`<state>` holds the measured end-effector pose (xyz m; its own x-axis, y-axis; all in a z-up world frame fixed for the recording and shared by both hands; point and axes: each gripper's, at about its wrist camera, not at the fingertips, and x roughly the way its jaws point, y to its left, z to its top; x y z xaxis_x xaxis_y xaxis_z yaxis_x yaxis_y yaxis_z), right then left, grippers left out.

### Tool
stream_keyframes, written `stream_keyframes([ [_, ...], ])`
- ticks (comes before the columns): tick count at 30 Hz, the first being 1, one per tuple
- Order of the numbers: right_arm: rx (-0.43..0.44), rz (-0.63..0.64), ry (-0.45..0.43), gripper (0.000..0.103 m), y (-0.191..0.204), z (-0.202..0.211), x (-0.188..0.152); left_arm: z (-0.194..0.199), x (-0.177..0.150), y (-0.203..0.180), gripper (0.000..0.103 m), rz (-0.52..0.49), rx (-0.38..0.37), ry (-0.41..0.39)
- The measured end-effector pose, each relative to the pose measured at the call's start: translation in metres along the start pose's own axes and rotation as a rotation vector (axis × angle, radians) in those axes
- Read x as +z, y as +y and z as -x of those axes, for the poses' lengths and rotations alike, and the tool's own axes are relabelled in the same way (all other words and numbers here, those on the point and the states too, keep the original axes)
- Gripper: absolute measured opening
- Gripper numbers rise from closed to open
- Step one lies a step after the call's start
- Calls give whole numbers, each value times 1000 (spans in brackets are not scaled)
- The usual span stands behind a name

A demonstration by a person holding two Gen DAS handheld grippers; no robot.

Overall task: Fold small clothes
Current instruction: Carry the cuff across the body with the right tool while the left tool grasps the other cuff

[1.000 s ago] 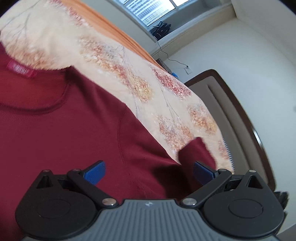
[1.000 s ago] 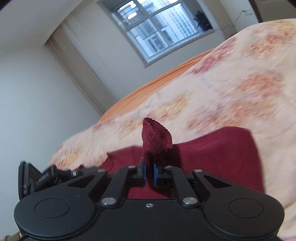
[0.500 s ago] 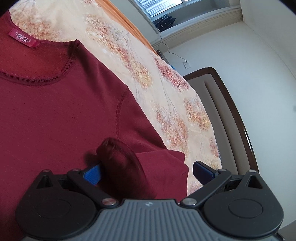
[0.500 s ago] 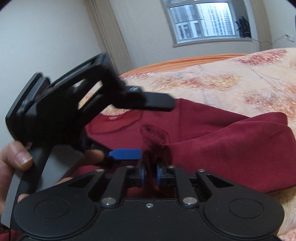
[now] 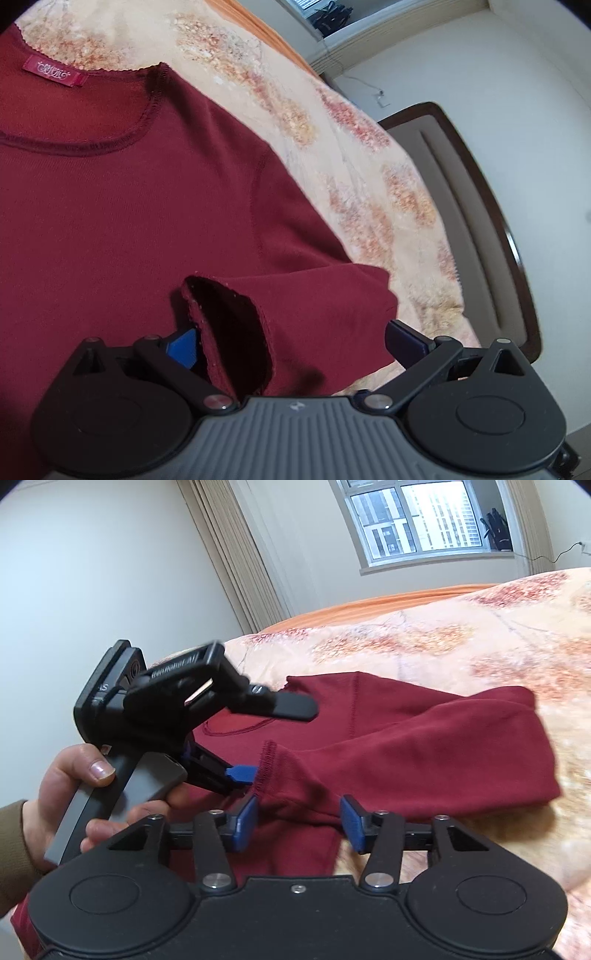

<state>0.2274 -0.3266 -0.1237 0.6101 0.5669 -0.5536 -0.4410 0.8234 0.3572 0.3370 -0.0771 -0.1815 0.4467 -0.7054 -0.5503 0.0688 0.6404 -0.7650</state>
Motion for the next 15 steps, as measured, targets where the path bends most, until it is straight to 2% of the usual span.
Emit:
stream_keyframes([
  [2, -8, -14, -7, 53, -4, 10, -3, -1, -4, -6, 96, -44, 46, -1],
  [5, -22, -48, -17, 54, -12, 23, -6, -2, -9, -13, 80, -100, 111, -3],
  [9, -30, -85, -29, 55, -19, 37, -10, 1, -12, -8, 39, -94, 138, -11],
  [11, -33, -92, -34, 55, -19, 43, -13, 5, -13, -3, 25, -76, 142, -18],
  [13, -39, -93, -38, 55, -19, 45, -12, 11, -15, 1, 6, -81, 139, -35],
  [15, -46, -99, -40, 55, -19, 45, -12, 19, -17, -1, 3, -101, 138, -77],
])
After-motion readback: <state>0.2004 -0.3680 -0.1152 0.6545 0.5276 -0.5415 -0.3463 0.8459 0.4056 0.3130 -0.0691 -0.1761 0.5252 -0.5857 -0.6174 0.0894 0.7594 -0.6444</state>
